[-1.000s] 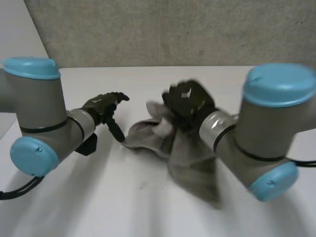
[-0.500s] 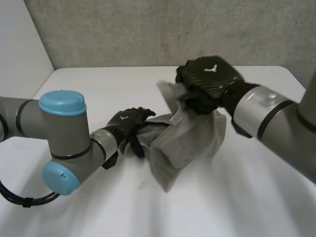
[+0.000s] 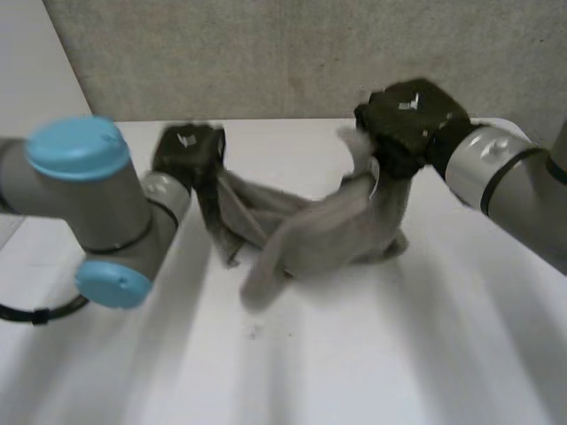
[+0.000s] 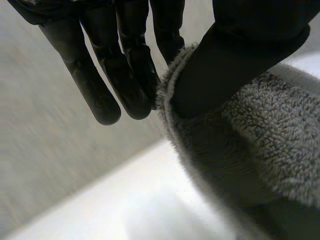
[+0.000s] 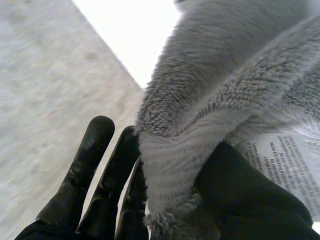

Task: Fold the towel.

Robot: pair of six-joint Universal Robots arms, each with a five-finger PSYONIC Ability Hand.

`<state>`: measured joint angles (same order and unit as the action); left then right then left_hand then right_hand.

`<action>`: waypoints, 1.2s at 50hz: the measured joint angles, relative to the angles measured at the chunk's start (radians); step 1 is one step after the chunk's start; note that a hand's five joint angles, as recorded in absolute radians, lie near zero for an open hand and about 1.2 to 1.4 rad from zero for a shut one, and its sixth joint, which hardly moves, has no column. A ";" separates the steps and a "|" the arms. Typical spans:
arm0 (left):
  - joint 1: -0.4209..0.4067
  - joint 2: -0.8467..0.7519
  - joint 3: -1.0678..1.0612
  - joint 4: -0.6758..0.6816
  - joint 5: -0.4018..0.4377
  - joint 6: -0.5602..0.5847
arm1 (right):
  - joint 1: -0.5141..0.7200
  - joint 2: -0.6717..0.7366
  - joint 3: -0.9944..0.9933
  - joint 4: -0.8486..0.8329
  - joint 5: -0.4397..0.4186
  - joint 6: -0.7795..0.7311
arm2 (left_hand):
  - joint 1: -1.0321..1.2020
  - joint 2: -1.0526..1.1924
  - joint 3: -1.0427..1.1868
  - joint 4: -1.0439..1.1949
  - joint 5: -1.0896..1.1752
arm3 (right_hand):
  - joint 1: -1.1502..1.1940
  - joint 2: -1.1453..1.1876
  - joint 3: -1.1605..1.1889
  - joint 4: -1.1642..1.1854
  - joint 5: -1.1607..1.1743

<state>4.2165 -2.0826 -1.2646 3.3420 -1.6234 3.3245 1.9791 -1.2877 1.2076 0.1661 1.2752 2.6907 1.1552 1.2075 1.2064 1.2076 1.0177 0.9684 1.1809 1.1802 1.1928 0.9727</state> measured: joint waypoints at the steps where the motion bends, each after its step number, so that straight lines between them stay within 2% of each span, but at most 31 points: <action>1: 0.001 0.015 0.002 0.001 -0.001 -0.001 | -0.003 0.002 -0.010 -0.015 0.005 0.007 | 0.001 0.001 0.001 0.001 0.002 | 0.000 0.000 0.002 0.000 0.000; 8: -0.001 0.244 -0.050 -0.031 0.002 -0.004 | -0.083 -0.031 -0.072 -0.150 0.065 0.166 | 0.017 0.008 0.008 0.008 0.012 | 0.000 0.000 0.005 0.000 0.000; 16: -0.014 0.463 -0.209 -0.069 0.012 0.002 | -0.202 -0.055 -0.067 -0.150 0.071 0.316 | 0.018 0.009 0.009 0.009 0.015 | 0.000 0.000 0.005 0.000 0.000; 21: -0.020 0.490 -0.271 -0.065 0.013 0.003 | -0.225 0.041 -0.088 -0.144 0.062 0.337 | 0.018 0.009 0.009 0.009 0.015 | 0.000 0.000 0.005 0.000 0.001; 26: -0.030 0.414 -0.297 -0.057 0.013 0.006 | -0.230 0.168 -0.122 -0.143 0.063 0.335 | 0.018 0.009 0.009 0.009 0.015 | 0.000 0.000 0.005 0.000 0.001; 28: -0.045 0.357 -0.299 -0.056 0.012 0.007 | -0.229 0.231 -0.143 -0.135 0.067 0.330 | 0.018 0.009 0.009 0.009 0.015 | -0.186 -0.204 -0.199 -0.203 -0.191; 29: -0.059 0.316 -0.296 -0.056 0.010 0.008 | -0.229 0.268 -0.156 -0.124 0.071 0.324 | 0.019 0.009 0.009 0.009 0.016 | -0.423 -0.456 -0.442 -0.428 -0.404; 31: -0.080 0.261 -0.291 -0.056 0.008 0.009 | -0.228 0.307 -0.171 -0.102 0.078 0.315 | 0.023 0.009 0.009 0.009 0.016 | -0.618 -0.678 -0.664 -0.650 -0.624; 33: -0.107 0.195 -0.282 -0.057 0.005 0.010 | -0.225 0.341 -0.180 -0.064 0.090 0.297 | 0.023 0.009 0.009 0.009 0.016 | -0.749 -0.913 -0.914 -0.926 -0.873; 34: -0.107 0.195 -0.282 -0.057 0.005 0.010 | -0.225 0.341 -0.180 -0.064 0.090 0.297 | 0.023 0.009 0.009 0.009 0.016 | -0.749 -0.913 -0.914 -0.926 -0.873; 37: -0.130 0.132 -0.269 -0.059 0.003 0.012 | -0.221 0.338 -0.164 -0.012 0.103 0.265 | 0.023 0.009 0.009 0.009 0.016 | -0.754 -0.949 -0.969 -0.959 -0.907; 45: -0.117 0.087 -0.237 -0.063 0.002 0.013 | -0.213 0.144 0.100 0.025 0.078 0.105 | 0.026 0.009 0.009 0.009 0.017 | -0.754 -0.949 -0.969 -0.959 -0.910; 49: -0.086 0.090 -0.226 -0.063 0.002 0.013 | -0.173 0.048 0.313 -0.027 -0.007 -0.072 | 0.026 0.009 0.009 0.010 0.017 | -0.755 -0.949 -0.969 -0.959 -0.911; 50: -0.086 0.090 -0.226 -0.063 0.002 0.013 | -0.173 0.048 0.313 -0.027 -0.007 -0.072 | 0.026 0.009 0.009 0.010 0.017 | -0.755 -0.949 -0.969 -0.959 -0.911; 51: -0.077 0.089 -0.222 -0.063 0.002 0.013 | -0.138 0.023 0.401 -0.054 -0.055 -0.170 | 0.026 0.009 0.009 0.010 0.017 | -0.755 -0.949 -0.969 -0.959 -0.912; 53: -0.076 0.088 -0.222 -0.063 0.002 0.013 | -0.130 0.019 0.419 -0.060 -0.065 -0.190 | 0.026 0.009 0.009 0.010 0.017 | -0.755 -0.949 -0.969 -0.959 -0.912; 54: -0.072 0.085 -0.221 -0.063 0.002 0.013 | -0.102 0.010 0.477 -0.083 -0.099 -0.265 | 0.026 0.009 0.009 0.010 0.017 | -0.755 -0.949 -0.969 -0.959 -0.912; 60: -0.069 0.064 -0.222 -0.063 0.002 0.012 | -0.048 0.018 0.583 -0.156 -0.157 -0.419 | 0.026 0.009 0.009 0.010 0.017 | -0.754 -0.949 -0.968 -0.959 -0.912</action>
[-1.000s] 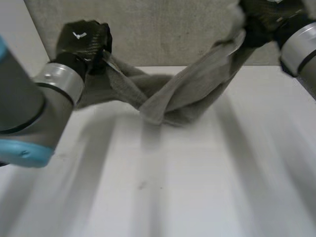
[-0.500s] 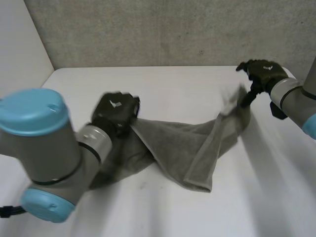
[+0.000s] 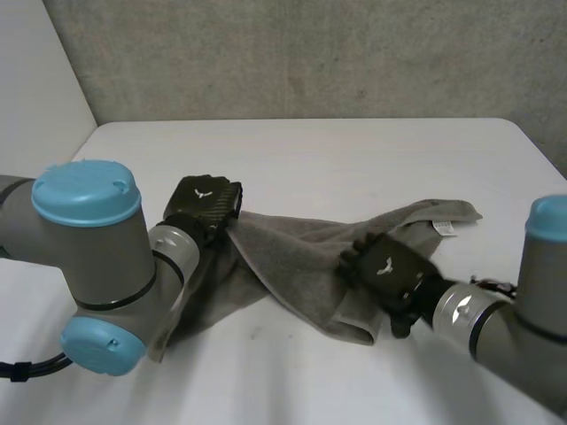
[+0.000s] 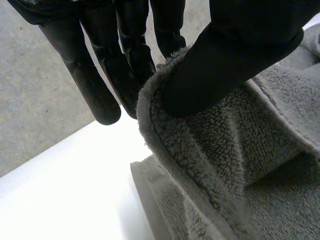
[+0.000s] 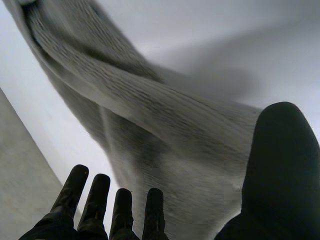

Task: Fold the towel.

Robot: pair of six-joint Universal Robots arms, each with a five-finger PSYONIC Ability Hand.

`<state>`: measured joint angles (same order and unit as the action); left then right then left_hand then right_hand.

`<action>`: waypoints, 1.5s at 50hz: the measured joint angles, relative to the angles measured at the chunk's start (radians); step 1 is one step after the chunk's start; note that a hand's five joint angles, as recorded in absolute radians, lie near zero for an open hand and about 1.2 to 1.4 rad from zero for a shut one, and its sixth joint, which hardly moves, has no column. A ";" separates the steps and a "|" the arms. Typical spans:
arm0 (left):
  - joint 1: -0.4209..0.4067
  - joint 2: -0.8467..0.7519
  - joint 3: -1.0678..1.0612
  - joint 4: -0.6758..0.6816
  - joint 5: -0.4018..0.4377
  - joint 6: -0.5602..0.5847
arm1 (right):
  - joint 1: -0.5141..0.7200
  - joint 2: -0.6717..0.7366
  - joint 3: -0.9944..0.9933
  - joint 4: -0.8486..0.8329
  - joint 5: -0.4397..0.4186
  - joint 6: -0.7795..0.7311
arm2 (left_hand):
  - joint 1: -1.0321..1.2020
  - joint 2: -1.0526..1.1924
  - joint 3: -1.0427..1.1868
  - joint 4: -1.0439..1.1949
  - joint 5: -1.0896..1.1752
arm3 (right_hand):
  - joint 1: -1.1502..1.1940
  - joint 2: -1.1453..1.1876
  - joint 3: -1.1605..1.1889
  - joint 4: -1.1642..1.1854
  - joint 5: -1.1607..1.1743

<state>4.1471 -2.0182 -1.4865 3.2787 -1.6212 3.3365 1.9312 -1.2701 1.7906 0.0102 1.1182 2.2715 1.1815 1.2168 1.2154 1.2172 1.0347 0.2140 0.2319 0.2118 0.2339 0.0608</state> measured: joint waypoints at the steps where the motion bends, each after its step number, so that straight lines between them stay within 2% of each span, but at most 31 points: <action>1: 0.000 0.000 0.000 0.000 0.000 0.000 | 0.000 0.000 0.000 0.000 0.000 0.000 | 0.000 0.000 0.000 0.000 0.000 | 0.000 0.000 0.000 0.000 0.000; 8: 0.000 -0.018 -0.004 -0.001 0.000 0.000 | 0.034 0.047 0.034 -0.078 -0.034 -0.096 | 0.000 0.000 0.000 0.000 0.000 | 0.016 0.029 0.037 0.025 0.029; 9: 0.000 -0.020 -0.004 -0.002 0.000 0.001 | 0.041 0.074 0.030 -0.099 -0.036 -0.125 | 0.000 0.000 0.000 0.000 0.000 | 0.194 0.233 0.258 0.235 0.222; 11: 0.002 -0.021 -0.004 -0.002 0.000 0.001 | 0.045 0.089 0.025 -0.111 -0.035 -0.144 | 0.000 0.000 0.000 0.000 0.000 | 0.238 0.293 0.309 0.287 0.269; 12: 0.003 -0.021 -0.004 -0.003 0.000 0.001 | 0.047 0.098 0.022 -0.117 -0.034 -0.155 | 0.000 0.000 0.000 0.000 0.000 | 0.403 0.489 0.505 0.465 0.433; 13: 0.004 -0.021 -0.004 -0.003 0.000 0.001 | 0.048 0.104 0.018 -0.121 -0.034 -0.164 | 0.000 0.000 0.000 0.000 0.000 | 0.460 0.559 0.556 0.534 0.500; 14: 0.006 -0.020 -0.004 -0.004 0.000 0.001 | 0.049 0.112 0.012 -0.128 -0.033 -0.177 | 0.000 0.000 0.000 0.000 0.000 | 0.615 0.728 0.738 0.718 0.675; 16: 0.006 -0.020 -0.004 -0.004 0.000 0.001 | 0.049 0.112 0.012 -0.128 -0.033 -0.177 | 0.000 0.000 0.000 0.000 0.000 | 0.615 0.728 0.738 0.718 0.675; 18: 0.015 -0.018 -0.004 -0.011 0.000 0.001 | 0.046 0.125 -0.017 -0.146 -0.028 -0.203 | 0.000 0.000 0.000 0.000 0.000 | 0.744 0.943 0.965 0.950 0.898; 23: 0.021 -0.016 -0.010 -0.037 0.000 0.003 | 0.042 0.111 -0.043 -0.151 -0.014 -0.188 | 0.000 0.000 0.000 0.000 0.000 | 0.744 0.943 0.968 0.956 0.901; 30: 0.022 -0.023 -0.020 -0.145 -0.001 0.037 | 0.038 0.051 -0.095 -0.078 0.092 -0.106 | 0.000 0.000 0.000 0.000 0.000 | 0.744 0.943 0.968 0.958 0.905; 34: 0.029 -0.059 -0.020 -0.258 -0.005 0.131 | 0.037 0.083 -0.161 0.109 0.190 -0.092 | 0.000 0.000 0.000 0.000 0.000 | 0.744 0.943 0.968 0.958 0.908; 38: 0.037 -0.083 -0.005 -0.310 -0.013 0.188 | 0.038 0.104 -0.198 0.191 0.224 -0.101 | 0.000 0.000 0.000 0.000 0.000 | 0.744 0.943 0.968 0.958 0.908; 40: 0.043 -0.110 0.039 -0.355 -0.030 0.241 | 0.041 0.131 -0.291 0.274 0.267 -0.104 | 0.000 0.000 0.000 0.000 0.000 | 0.744 0.943 0.968 0.958 0.909; 44: 0.047 -0.137 0.118 -0.380 -0.052 0.276 | 0.045 0.142 -0.384 0.265 0.281 -0.082 | 0.000 0.000 0.000 0.000 0.000 | 0.744 0.943 0.968 0.958 0.909; 48: 0.047 -0.162 0.250 -0.373 -0.070 0.291 | 0.048 0.144 -0.515 0.174 0.283 -0.027 | 0.000 0.000 0.000 0.000 0.000 | 0.744 0.943 0.968 0.958 0.909; 51: 0.046 -0.186 0.437 -0.319 -0.076 0.292 | 0.048 0.143 -0.647 -0.010 0.287 0.050 | 0.000 0.001 0.001 0.000 0.000 | 0.744 0.945 0.973 0.959 0.910; 54: 0.048 -0.201 0.653 -0.190 -0.077 0.285 | 0.043 0.135 -0.739 -0.303 0.313 0.148 | 0.001 0.001 0.001 0.000 0.000 | 0.744 0.945 0.975 0.959 0.910; 55: 0.049 -0.203 0.701 -0.150 -0.077 0.283 | 0.041 0.134 -0.747 -0.351 0.319 0.162 | 0.001 0.001 0.001 0.000 0.000 | 0.744 0.945 0.975 0.959 0.910; 57: 0.051 -0.203 0.762 -0.077 -0.077 0.280 | 0.038 0.127 -0.764 -0.484 0.335 0.204 | 0.001 0.001 0.001 0.000 0.000 | 0.744 0.945 0.975 0.959 0.910; 58: 0.055 -0.201 0.799 0.001 -0.078 0.279 | 0.034 0.121 -0.767 -0.579 0.348 0.237 | 0.001 0.001 0.001 0.000 0.000 | 0.744 0.945 0.975 0.959 0.911; 61: 0.063 -0.185 0.813 0.132 -0.079 0.279 | 0.027 0.113 -0.754 -0.653 0.356 0.276 | 0.001 0.001 0.001 0.000 0.000 | 0.744 0.945 0.975 0.959 0.914; 65: 0.072 -0.133 0.712 0.245 -0.077 0.281 | 0.017 0.104 -0.696 -0.607 0.327 0.313 | 0.001 0.001 0.001 0.000 0.001 | 0.744 0.945 0.975 0.959 0.915; 69: 0.077 -0.090 0.554 0.249 -0.076 0.283 | 0.005 0.102 -0.646 -0.529 0.283 0.322 | -0.001 0.001 0.001 0.000 0.003 | 0.744 0.945 0.975 0.959 0.916; 75: 0.084 -0.027 0.183 0.212 -0.073 0.288 | -0.059 0.092 -0.452 -0.262 0.104 0.314 | -0.001 0.001 0.001 0.000 0.003 | 0.744 0.945 0.975 0.959 0.916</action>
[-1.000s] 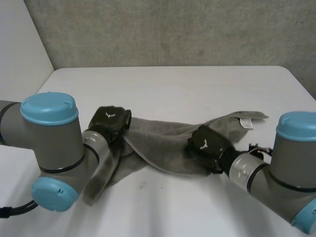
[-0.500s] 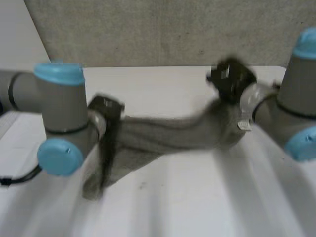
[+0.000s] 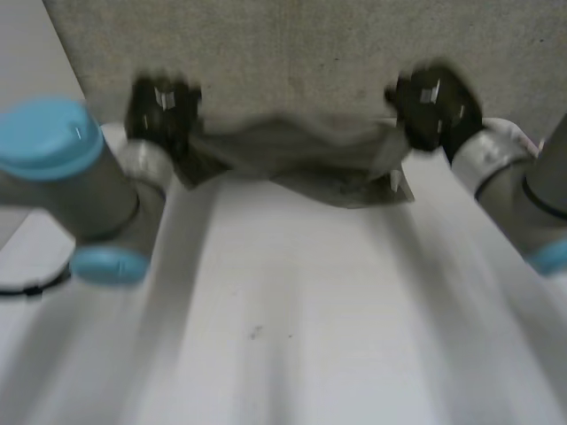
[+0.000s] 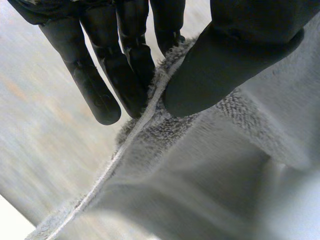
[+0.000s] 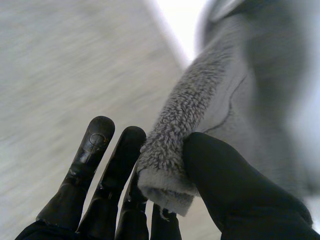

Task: Fold the towel.

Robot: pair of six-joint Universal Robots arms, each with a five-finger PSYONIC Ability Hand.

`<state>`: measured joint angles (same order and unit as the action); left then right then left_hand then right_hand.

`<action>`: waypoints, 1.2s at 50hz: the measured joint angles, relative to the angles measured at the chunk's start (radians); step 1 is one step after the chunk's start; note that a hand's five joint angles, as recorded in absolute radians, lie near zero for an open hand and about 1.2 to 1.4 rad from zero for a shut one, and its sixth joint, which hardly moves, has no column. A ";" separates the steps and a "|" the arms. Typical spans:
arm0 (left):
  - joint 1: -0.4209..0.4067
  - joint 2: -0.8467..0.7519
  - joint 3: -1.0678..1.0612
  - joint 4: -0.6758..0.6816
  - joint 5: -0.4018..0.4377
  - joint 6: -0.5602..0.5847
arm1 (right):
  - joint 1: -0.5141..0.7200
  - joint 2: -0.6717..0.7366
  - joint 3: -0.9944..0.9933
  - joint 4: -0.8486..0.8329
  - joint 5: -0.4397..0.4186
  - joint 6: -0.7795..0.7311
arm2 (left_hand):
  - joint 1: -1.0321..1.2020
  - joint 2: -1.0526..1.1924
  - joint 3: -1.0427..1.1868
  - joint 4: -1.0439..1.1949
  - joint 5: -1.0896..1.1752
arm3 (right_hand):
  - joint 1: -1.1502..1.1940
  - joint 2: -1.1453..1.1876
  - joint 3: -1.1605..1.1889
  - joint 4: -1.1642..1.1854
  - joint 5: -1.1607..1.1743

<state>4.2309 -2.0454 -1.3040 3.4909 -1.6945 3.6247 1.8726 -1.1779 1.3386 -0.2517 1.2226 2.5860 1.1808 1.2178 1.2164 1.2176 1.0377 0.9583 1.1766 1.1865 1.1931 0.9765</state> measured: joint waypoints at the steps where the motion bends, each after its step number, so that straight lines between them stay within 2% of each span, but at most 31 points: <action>1: 0.001 0.003 -0.040 -0.003 0.000 0.000 | -0.006 0.000 0.017 0.024 -0.015 -0.003 | 0.000 0.000 0.000 0.000 0.000 | 0.000 0.000 0.000 0.000 0.000; 6: 0.005 0.007 -0.288 -0.011 0.001 0.003 | -0.050 0.001 0.148 0.216 -0.112 -0.042 | 0.000 0.000 0.000 0.000 0.000 | 0.000 0.000 0.000 0.002 0.000; 10: 0.002 -0.007 -0.397 -0.005 -0.001 0.003 | -0.075 -0.004 0.224 0.329 -0.140 -0.089 | 0.000 -0.025 -0.023 -0.023 -0.012 | 0.000 0.000 0.000 0.002 0.000; 14: 0.001 -0.017 -0.417 -0.002 -0.001 0.003 | -0.086 -0.022 0.264 0.377 -0.143 -0.109 | -0.094 -0.135 -0.124 -0.125 -0.120 | 0.000 0.000 0.000 0.002 0.000; 16: 0.002 -0.027 -0.418 0.003 -0.001 0.001 | -0.090 -0.058 0.290 0.394 -0.143 -0.109 | -0.259 -0.296 -0.294 -0.296 -0.289 | 0.000 0.000 0.000 0.002 0.000; 18: 0.002 -0.031 -0.413 0.008 -0.001 0.000 | -0.092 -0.092 0.303 0.396 -0.141 -0.094 | -0.425 -0.439 -0.437 -0.440 -0.435 | 0.000 0.000 0.000 0.002 0.000; 27: 0.016 -0.042 -0.402 0.061 -0.005 0.001 | -0.132 -0.195 0.309 0.352 -0.130 0.058 | -0.619 -0.657 -0.655 -0.656 -0.652 | 0.000 0.000 0.000 0.002 0.000; 38: 0.081 0.000 -0.469 0.069 -0.003 -0.001 | -0.256 -0.173 0.293 0.307 -0.110 0.110 | -0.642 -0.687 -0.684 -0.688 -0.685 | 0.000 0.000 0.000 0.002 0.000; 47: 0.143 0.045 -0.489 0.051 0.013 -0.007 | -0.266 -0.094 0.283 0.294 -0.070 0.095 | -0.642 -0.687 -0.684 -0.688 -0.685 | 0.000 0.000 0.000 0.002 0.000; 60: 0.202 0.030 -0.478 -0.036 0.143 -0.030 | -0.262 -0.060 0.285 0.293 -0.069 0.095 | -0.642 -0.685 -0.684 -0.686 -0.682 | 0.000 0.000 0.000 0.002 0.000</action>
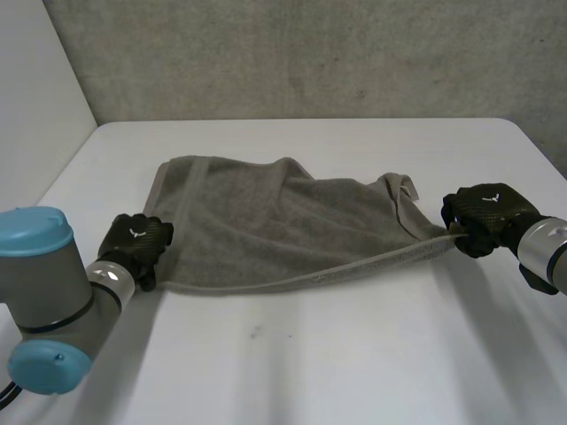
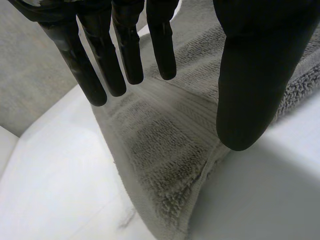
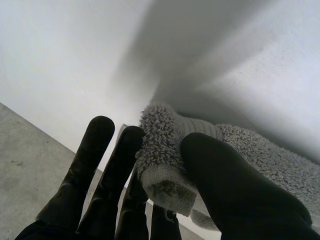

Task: Fold the towel.

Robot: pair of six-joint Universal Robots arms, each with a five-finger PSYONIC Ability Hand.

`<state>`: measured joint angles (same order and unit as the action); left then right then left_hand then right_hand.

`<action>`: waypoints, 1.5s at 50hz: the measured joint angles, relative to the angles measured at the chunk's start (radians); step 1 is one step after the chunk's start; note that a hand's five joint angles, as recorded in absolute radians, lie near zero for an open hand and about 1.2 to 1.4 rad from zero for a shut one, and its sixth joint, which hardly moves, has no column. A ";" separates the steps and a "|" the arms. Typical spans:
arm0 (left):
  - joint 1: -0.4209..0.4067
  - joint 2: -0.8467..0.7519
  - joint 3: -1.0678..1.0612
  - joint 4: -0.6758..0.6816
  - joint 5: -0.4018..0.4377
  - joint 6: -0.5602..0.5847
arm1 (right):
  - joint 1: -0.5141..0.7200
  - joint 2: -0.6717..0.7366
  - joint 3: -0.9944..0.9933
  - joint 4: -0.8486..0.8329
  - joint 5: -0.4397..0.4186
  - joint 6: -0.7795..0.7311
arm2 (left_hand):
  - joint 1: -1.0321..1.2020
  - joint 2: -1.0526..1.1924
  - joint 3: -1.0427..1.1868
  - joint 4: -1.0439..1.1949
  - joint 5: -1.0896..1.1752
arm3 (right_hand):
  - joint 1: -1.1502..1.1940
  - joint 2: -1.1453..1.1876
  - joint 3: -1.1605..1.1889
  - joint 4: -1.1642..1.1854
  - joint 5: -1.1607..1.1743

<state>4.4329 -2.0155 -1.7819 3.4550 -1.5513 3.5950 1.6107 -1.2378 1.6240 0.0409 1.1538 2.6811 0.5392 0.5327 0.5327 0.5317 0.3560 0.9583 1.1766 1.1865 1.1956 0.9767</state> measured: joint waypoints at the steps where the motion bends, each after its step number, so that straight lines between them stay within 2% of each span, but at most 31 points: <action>1: 0.004 -0.001 0.002 -0.005 0.006 -0.004 | 0.000 0.001 0.000 0.000 0.000 0.000 | 0.000 0.000 0.002 0.001 0.004 | 0.000 0.000 0.000 0.000 0.000; 13: 0.025 -0.060 0.043 -0.023 0.021 -0.030 | 0.000 0.008 0.002 -0.014 0.002 0.000 | 0.109 0.115 0.115 0.116 0.116 | 0.000 0.000 0.000 0.000 0.000; 33: 0.018 -0.048 -0.012 -0.093 0.023 -0.025 | -0.002 0.028 -0.007 -0.026 0.006 -0.001 | 0.021 0.025 0.025 0.026 0.056 | 0.000 0.000 0.000 0.000 0.000; 43: 0.046 -0.057 0.001 -0.082 0.022 -0.024 | -0.001 0.035 -0.006 -0.024 0.006 -0.001 | 0.025 0.044 0.044 0.045 0.051 | 0.000 0.000 0.000 0.000 0.000; 54: 0.056 -0.100 0.078 -0.076 0.023 -0.024 | 0.000 0.037 -0.005 -0.024 0.006 -0.001 | 0.235 0.256 0.256 0.257 0.149 | 0.000 0.000 0.000 0.000 0.000; 57: 0.055 -0.106 0.100 -0.075 0.024 -0.025 | 0.000 0.037 -0.005 -0.024 0.006 -0.001 | 0.297 0.296 0.295 0.296 0.312 | 0.000 0.000 0.000 0.000 0.000; 72: 0.047 -0.109 0.145 -0.075 0.025 -0.026 | 0.000 0.044 -0.004 -0.024 0.006 -0.002 | 0.337 0.342 0.341 0.342 0.339 | 0.000 0.000 0.000 0.000 0.000; 74: 0.048 -0.109 0.143 -0.076 0.025 -0.025 | 0.000 0.045 -0.004 -0.024 0.006 -0.002 | 0.403 0.415 0.405 0.407 0.402 | 0.000 0.000 0.000 0.000 0.001; 75: 0.048 -0.109 0.139 -0.077 0.025 -0.025 | 0.000 0.046 -0.005 -0.023 0.006 -0.003 | 0.537 0.541 0.530 0.533 0.514 | 0.000 0.000 0.000 0.000 0.000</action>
<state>4.4814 -2.1246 -1.6429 3.3783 -1.5268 3.5700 1.6107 -1.1917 1.6189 0.0181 1.1602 2.6781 1.0760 1.0738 1.0631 1.0651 0.8704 0.9583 1.1766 1.1865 1.1956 0.9772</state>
